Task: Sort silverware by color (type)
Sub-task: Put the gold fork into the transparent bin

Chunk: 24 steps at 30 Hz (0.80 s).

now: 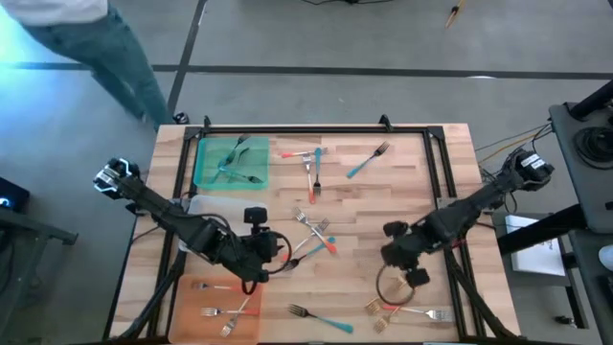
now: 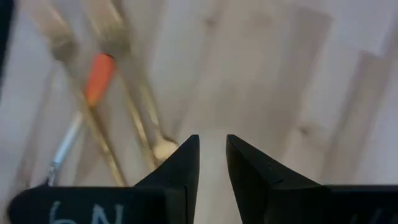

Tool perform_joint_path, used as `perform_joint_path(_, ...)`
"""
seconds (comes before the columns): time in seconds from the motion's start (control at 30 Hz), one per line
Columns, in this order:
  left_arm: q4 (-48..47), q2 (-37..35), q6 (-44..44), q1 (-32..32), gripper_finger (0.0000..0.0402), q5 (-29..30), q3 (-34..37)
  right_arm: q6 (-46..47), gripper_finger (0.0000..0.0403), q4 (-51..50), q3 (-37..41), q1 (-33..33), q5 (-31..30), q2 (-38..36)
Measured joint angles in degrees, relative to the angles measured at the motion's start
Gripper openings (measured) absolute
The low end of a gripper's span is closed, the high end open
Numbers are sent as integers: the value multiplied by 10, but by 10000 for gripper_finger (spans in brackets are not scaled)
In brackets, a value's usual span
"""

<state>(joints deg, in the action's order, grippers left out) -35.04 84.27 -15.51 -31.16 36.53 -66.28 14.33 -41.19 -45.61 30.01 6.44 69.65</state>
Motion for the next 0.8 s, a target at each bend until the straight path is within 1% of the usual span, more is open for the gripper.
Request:
perform_joint_path(0.23,10,0,0,0,87,0,-3,13,54,106,17,63,-5,9)
perform_joint_path(0.37,24,0,0,0,87,-1,-3,36,52,150,18,86,-6,41)
perform_joint_path(0.47,35,0,-2,-1,87,-1,-3,64,52,151,18,98,-5,76)
perform_joint_path(0.63,52,0,-4,-3,87,-2,-3,156,52,153,18,106,4,133)
perform_joint_path(0.73,59,0,-4,-4,87,-2,-3,176,52,167,17,114,26,151)
perform_joint_path(0.8,59,0,-4,-6,87,-2,-3,179,52,176,16,121,28,156)
